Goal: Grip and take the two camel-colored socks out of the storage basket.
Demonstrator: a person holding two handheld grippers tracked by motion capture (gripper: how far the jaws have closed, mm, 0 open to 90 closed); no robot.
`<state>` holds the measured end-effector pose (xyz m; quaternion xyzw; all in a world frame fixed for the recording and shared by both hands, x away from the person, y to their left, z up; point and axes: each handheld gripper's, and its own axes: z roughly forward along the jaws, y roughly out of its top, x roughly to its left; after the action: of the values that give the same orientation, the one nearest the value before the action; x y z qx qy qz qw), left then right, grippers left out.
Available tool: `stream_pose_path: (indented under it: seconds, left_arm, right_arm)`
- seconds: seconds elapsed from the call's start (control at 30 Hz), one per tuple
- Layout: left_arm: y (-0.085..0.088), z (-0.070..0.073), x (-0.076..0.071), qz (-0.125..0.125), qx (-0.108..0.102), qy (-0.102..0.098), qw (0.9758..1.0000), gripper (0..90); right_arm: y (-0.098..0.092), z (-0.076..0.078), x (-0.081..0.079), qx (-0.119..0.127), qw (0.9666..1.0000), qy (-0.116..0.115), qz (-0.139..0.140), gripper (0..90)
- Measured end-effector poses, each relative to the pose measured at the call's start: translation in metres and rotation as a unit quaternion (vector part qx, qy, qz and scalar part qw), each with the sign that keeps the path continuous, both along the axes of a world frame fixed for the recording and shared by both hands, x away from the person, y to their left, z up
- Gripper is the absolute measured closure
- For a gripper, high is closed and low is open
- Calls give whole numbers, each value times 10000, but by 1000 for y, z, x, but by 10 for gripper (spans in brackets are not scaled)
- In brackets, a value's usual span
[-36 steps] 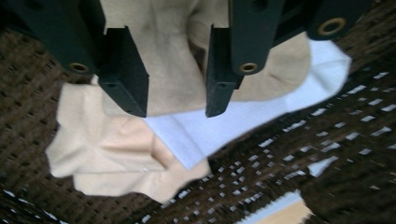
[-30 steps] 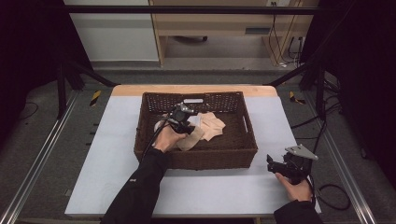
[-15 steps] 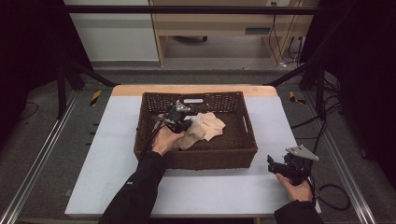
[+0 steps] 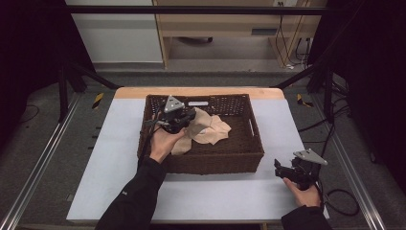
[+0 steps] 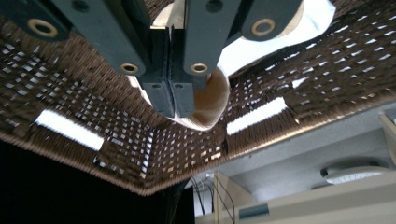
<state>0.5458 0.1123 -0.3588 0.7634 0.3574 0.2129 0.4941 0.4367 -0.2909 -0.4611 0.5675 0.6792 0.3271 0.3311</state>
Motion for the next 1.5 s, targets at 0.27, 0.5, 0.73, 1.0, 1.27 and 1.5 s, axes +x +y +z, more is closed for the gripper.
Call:
stream_pose_path:
  seconds: [0.27, 0.5, 0.73, 1.0, 1.27, 1.5]
  left_arm:
    - [14, 27, -20, 17, -485, -365, 9982, 884]
    - [24, 54, -46, -94, -588, -712, 9957, 884]
    - [42, 78, -76, -235, -767, -1001, 9917, 884]
    - [51, 80, -110, -530, -839, -1119, 9888, 884]
    - [59, 72, -132, -686, -856, -1089, 9880, 884]
    - [62, 55, -154, -926, -829, -990, 9873, 883]
  right_arm:
    - [0, 0, 0, -10, 10000, -11, -8, 55]
    - [0, 0, 0, -2, 10000, -13, -17, 54]
    - [0, 0, 0, -17, 10000, -4, -29, 54]
    - [1, 0, -1, 7, 10000, 23, -35, 54]
    - [1, 0, -2, 3, 10000, 16, -28, 54]
    - [2, 0, -3, 1, 10000, 19, -20, 55]
